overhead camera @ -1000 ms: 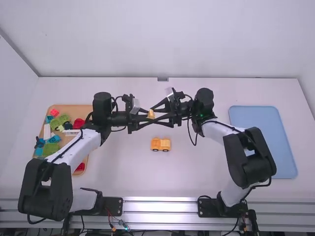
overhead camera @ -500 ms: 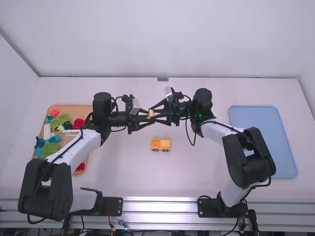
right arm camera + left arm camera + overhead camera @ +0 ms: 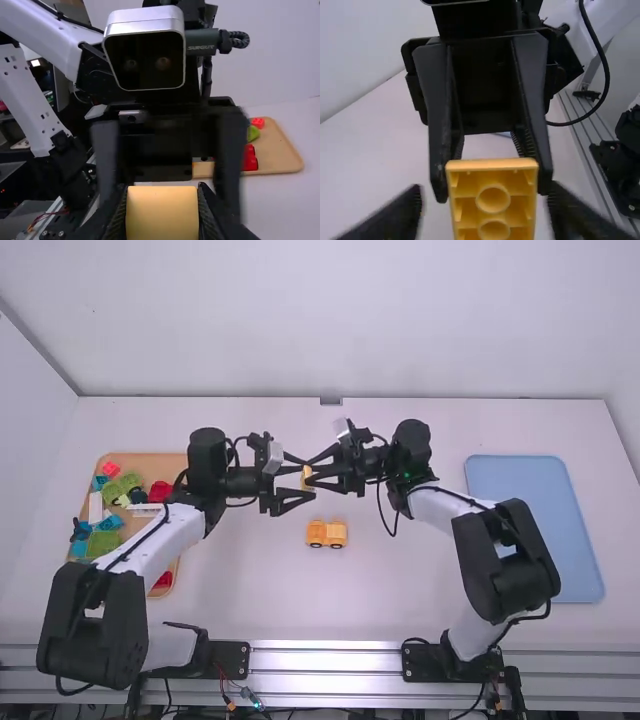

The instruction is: Assemble lego blocks to make yellow taxi

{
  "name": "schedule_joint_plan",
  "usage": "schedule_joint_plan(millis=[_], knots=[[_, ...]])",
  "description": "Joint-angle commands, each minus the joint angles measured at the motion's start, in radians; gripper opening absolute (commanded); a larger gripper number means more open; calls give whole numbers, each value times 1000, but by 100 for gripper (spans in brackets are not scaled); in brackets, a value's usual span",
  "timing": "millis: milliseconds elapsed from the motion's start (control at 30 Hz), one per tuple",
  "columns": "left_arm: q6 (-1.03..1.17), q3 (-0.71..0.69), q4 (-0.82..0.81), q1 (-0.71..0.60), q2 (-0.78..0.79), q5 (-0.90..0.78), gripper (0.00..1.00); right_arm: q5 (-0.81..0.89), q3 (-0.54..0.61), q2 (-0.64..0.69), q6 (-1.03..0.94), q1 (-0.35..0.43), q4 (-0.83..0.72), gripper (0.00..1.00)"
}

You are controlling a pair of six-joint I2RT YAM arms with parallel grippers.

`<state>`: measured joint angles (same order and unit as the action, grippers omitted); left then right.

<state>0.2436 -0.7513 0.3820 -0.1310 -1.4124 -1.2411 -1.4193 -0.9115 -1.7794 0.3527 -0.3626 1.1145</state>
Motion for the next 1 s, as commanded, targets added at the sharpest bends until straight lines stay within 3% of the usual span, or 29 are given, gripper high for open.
schedule_joint_plan(millis=[0,200,400,433,467,667,867,967], knots=[[7,5,-6,-5,1,42,99,2,-25,-1,6,-3,3,20],[7,5,-90,10,2,334,99,171,-25,-1,-53,55,-156,14],[-8,5,-230,12,3,746,99,577,-79,0,-311,85,-711,11],[-14,5,-231,11,3,759,99,586,-83,0,-317,84,-726,11],[-74,5,-234,14,3,881,99,693,-120,0,-371,68,-865,8],[-150,5,-217,12,24,1149,99,1047,-254,1,-415,-21,-1188,6],[-271,5,-218,14,98,1333,99,1260,-443,1,-492,-111,-1590,9],[-292,5,-224,14,140,1368,99,1286,-489,1,-520,-142,-1700,12]])
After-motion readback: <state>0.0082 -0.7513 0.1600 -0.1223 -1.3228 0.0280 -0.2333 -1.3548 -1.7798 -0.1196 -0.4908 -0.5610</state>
